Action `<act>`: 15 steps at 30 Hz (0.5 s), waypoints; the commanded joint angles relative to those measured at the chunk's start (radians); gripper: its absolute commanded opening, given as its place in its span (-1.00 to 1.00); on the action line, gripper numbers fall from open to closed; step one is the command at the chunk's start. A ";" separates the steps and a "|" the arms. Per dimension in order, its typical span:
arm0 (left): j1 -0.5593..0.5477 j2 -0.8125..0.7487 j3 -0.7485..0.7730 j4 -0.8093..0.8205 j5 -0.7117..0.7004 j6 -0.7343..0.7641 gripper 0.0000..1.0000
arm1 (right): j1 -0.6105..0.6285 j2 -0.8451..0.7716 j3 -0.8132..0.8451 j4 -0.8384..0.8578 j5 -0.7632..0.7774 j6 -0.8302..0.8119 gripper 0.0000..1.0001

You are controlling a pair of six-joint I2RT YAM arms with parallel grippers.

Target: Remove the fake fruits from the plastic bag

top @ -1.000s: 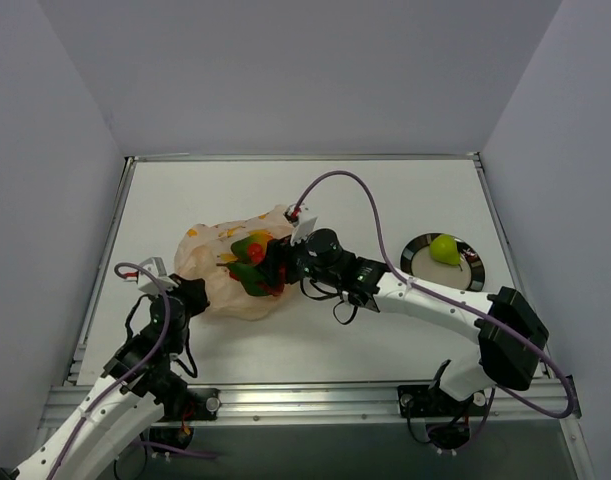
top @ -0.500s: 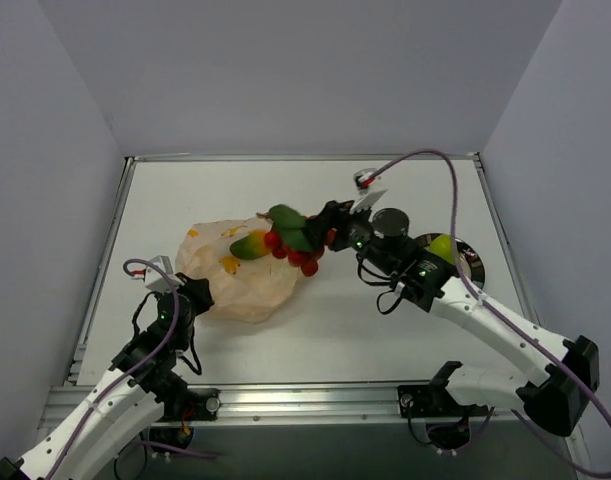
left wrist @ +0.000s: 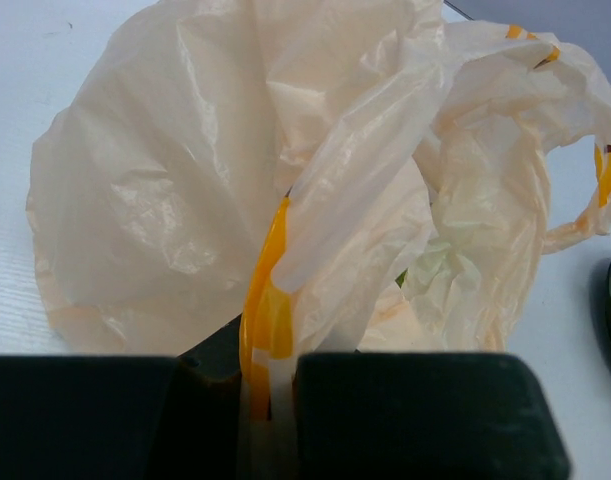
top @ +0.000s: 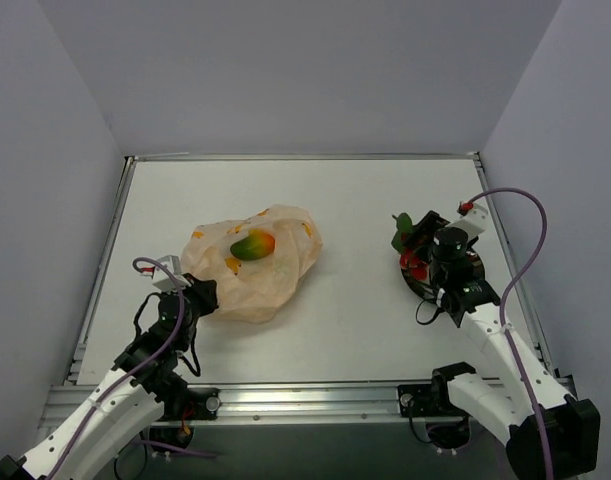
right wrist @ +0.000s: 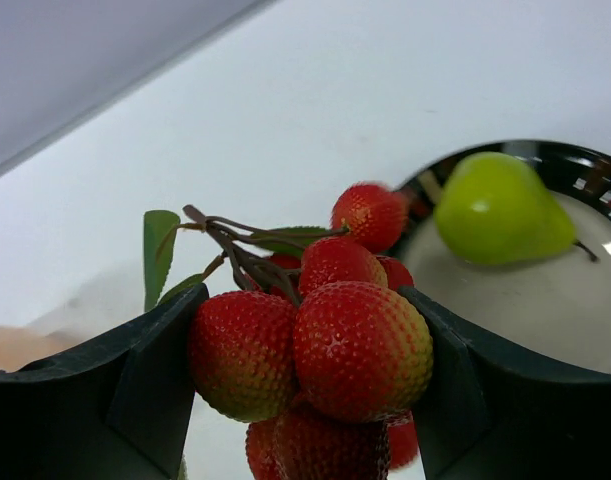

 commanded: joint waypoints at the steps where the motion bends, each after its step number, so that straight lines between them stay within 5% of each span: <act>1: -0.005 0.013 0.016 0.041 0.035 0.027 -0.95 | -0.055 0.001 -0.020 0.027 0.088 0.034 -1.00; 15: -0.004 0.025 0.006 0.058 0.043 0.023 -0.95 | -0.164 0.080 -0.105 0.033 0.053 0.018 -1.00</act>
